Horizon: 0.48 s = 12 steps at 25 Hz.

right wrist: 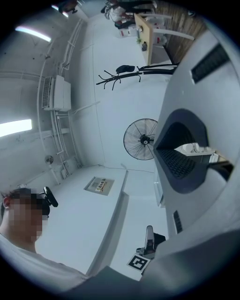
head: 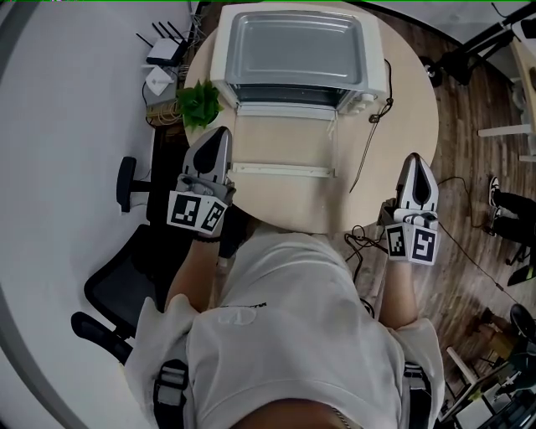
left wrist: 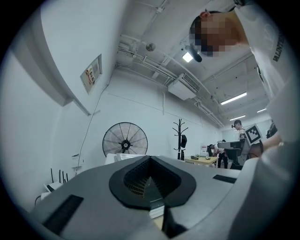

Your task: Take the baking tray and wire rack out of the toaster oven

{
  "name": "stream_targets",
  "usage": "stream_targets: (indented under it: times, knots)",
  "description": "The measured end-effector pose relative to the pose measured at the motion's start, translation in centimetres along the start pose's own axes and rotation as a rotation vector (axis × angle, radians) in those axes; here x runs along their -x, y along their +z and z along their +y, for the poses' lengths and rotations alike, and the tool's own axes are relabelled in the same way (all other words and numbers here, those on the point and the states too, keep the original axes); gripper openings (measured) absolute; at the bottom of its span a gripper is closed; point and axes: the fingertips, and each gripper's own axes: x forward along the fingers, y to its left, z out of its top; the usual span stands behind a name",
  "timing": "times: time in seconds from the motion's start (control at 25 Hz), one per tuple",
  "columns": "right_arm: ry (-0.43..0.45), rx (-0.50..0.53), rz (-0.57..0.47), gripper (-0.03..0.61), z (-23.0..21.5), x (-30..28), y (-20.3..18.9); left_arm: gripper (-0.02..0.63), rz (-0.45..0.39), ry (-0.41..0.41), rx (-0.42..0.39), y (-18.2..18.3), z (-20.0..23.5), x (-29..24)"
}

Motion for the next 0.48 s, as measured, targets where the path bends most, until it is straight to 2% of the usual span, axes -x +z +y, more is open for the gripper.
stream_targets:
  times: [0.28, 0.48]
  knots:
    - [0.017, -0.017, -0.003, -0.008, 0.17, -0.41, 0.3, 0.003, 0.002, -0.012, 0.014, -0.15, -0.64, -0.25]
    - [0.013, -0.071, -0.007, -0.008, 0.08, -0.41, 0.07, 0.003, 0.005, -0.013, 0.028, -0.65, -0.56, -0.08]
